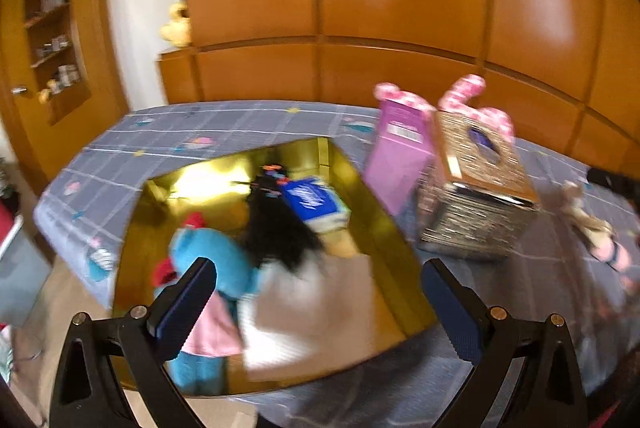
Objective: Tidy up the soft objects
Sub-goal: 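Move both tools back toward the remaining pile of soft items, then grasp the cream mesh bundle with the left tool, then grasp the brown scrunchie with the right tool while the left tool lifts the mesh bundle, then carry the mesh bundle into the gold box and open the left tool while the right tool holds the scrunchie, then hold the brown scrunchie in the right tool above the bed, then carry the brown scrunchie to the gold box and open the right tool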
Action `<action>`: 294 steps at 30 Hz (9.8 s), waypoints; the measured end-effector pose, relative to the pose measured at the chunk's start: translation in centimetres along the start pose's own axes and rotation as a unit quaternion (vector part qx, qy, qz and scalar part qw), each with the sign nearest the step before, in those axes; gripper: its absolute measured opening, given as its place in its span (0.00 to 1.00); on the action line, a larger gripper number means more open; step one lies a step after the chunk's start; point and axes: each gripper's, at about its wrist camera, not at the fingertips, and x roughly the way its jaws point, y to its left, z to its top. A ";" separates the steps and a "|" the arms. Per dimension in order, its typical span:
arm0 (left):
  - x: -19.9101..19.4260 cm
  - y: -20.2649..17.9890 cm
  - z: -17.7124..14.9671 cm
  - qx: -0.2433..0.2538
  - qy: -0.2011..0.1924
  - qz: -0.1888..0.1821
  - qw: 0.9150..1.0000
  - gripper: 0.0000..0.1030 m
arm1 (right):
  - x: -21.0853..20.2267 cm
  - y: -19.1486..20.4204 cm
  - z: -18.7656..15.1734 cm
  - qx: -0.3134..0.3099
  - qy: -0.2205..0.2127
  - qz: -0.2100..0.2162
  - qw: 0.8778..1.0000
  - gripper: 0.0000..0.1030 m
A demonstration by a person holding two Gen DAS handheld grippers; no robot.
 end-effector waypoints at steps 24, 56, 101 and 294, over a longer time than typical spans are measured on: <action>1.4 -15.3 -1.3 0.168 0.056 -0.180 0.968 1.00 | -1.2 -28.8 -3.9 0.384 -0.012 -0.159 0.910 0.91; 11.0 -33.7 4.2 0.068 0.218 -0.339 0.913 0.65 | 1.2 -29.6 -5.5 0.437 0.030 -0.067 0.896 0.91; 11.4 -27.6 -2.0 0.177 0.170 -0.285 0.926 0.52 | 7.3 -26.6 -3.3 0.310 0.164 -0.114 0.930 0.67; 3.2 11.8 2.0 -0.136 0.005 0.125 0.983 0.82 | 8.0 23.7 -3.3 -0.133 0.137 0.197 0.962 0.33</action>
